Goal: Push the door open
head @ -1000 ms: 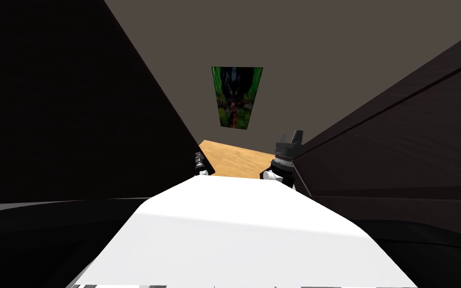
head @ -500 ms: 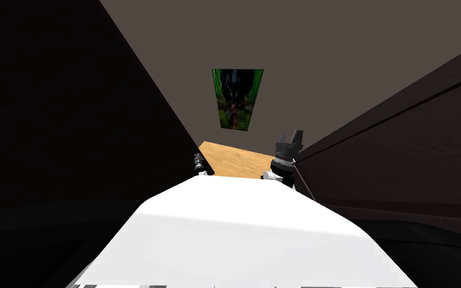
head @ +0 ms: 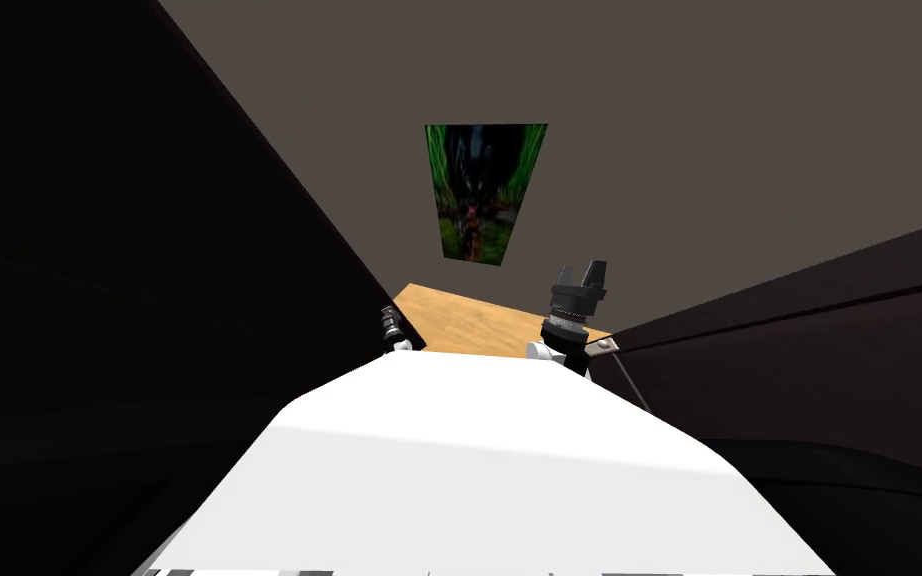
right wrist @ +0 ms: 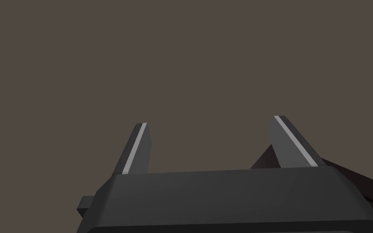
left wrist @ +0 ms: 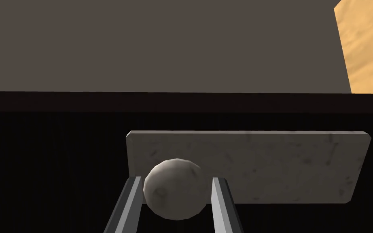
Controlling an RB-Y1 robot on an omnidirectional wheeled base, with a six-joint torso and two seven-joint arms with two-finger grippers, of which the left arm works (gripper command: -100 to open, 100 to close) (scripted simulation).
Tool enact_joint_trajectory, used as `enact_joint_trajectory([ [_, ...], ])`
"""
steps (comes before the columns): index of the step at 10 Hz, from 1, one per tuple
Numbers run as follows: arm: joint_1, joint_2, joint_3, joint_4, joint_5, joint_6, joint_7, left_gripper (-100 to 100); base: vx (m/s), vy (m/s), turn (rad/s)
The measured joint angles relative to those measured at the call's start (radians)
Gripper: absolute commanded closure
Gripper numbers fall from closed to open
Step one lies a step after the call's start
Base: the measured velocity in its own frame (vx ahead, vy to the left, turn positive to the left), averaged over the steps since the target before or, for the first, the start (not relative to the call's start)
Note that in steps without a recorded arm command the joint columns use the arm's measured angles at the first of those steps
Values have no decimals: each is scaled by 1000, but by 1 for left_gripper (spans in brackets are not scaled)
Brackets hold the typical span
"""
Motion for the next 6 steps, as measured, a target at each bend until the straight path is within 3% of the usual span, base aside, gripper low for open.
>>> enact_joint_trajectory([
  [1,7,-4,11,-11,7,8,-6,100,210,33,54],
  [3,-1,3,34,11,22,3,-14,100,192,20,45],
  [6,12,-4,54,-13,35,10,-24,100,143,31,27],
])
